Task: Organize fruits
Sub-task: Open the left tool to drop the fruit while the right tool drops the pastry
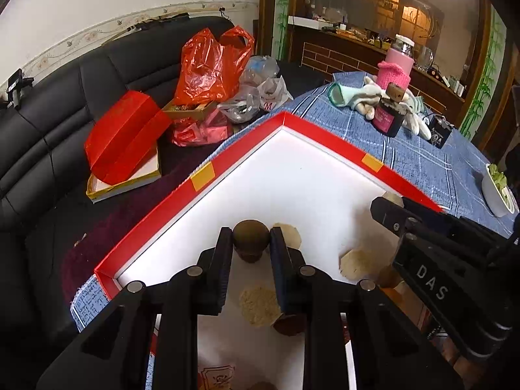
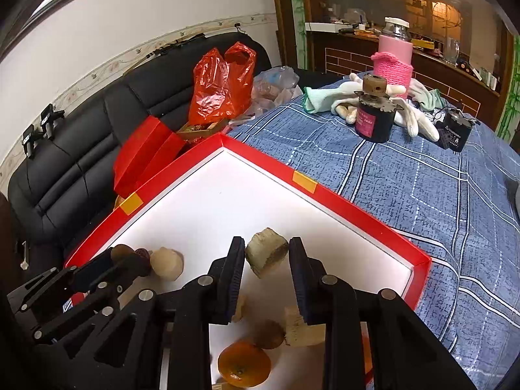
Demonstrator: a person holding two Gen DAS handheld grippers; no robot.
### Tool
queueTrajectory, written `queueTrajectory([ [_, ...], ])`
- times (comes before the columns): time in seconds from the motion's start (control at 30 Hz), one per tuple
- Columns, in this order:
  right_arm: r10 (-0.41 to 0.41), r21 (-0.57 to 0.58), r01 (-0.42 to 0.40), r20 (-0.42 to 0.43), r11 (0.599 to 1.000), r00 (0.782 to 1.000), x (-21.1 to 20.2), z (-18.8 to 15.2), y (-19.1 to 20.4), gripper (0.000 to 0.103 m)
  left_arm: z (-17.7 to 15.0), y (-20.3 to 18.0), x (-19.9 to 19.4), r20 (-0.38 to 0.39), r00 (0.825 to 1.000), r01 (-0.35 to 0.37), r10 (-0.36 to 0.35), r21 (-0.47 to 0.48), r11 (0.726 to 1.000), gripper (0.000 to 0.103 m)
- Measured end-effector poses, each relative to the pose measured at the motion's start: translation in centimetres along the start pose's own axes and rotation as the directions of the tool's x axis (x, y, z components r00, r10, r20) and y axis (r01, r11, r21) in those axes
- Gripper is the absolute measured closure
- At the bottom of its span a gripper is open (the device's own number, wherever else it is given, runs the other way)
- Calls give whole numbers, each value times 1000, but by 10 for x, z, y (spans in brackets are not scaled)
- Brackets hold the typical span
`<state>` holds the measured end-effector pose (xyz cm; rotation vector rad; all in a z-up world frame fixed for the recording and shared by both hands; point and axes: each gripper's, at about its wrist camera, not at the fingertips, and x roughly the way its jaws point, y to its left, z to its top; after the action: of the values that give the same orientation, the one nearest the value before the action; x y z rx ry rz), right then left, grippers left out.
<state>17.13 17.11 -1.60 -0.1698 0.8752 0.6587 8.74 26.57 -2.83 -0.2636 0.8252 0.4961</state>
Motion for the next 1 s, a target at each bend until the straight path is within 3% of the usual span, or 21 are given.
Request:
queueTrajectory([
  [0.33, -17, 16, 17, -8, 1000, 1000, 2, -4, -9, 75, -9, -19, -10, 1, 999, 38, -38, 57, 998, 82],
  [0.57, -9, 11, 9, -33, 1000, 999, 5, -4, -6, 72, -16, -28, -3, -61, 997, 42, -37, 79, 996, 82],
  [0.6, -14, 3, 14, -50, 1000, 999, 7, -4, -4, 66, -17, -30, 0, -78, 996, 50, -43, 86, 995, 81],
  [0.63, -19, 0, 19, -57, 1000, 998, 7, -5, -3, 53, -18, -31, -1, -72, 996, 52, -45, 96, 994, 76],
  [0.67, -22, 1, 22, -53, 1000, 998, 5, -6, -3, 47, -20, -32, -3, -71, 996, 52, -45, 104, 993, 57],
  [0.7, -23, 1, 23, -38, 1000, 999, 0, -6, -4, 36, -20, -30, -4, -76, 996, 45, -38, 97, 994, 45],
  [0.73, -29, -2, 29, -21, 1000, 999, -8, -7, -4, 32, -21, -28, -8, -76, 996, 44, -38, 81, 996, 40],
  [0.8, -34, -7, 34, 11, 999, 999, -26, -9, -8, 28, -22, -24, -20, -48, 998, 45, -42, 65, 997, 23],
  [0.83, -26, -5, 26, 35, 1000, 999, -38, -11, -12, 22, -24, -24, -29, -20, 999, 32, -31, 62, 998, 19],
  [1.0, -23, 16, 21, 136, 1000, 990, -100, -34, -35, 20, -42, -40, -67, 74, 996, 46, -54, 101, 994, 3],
])
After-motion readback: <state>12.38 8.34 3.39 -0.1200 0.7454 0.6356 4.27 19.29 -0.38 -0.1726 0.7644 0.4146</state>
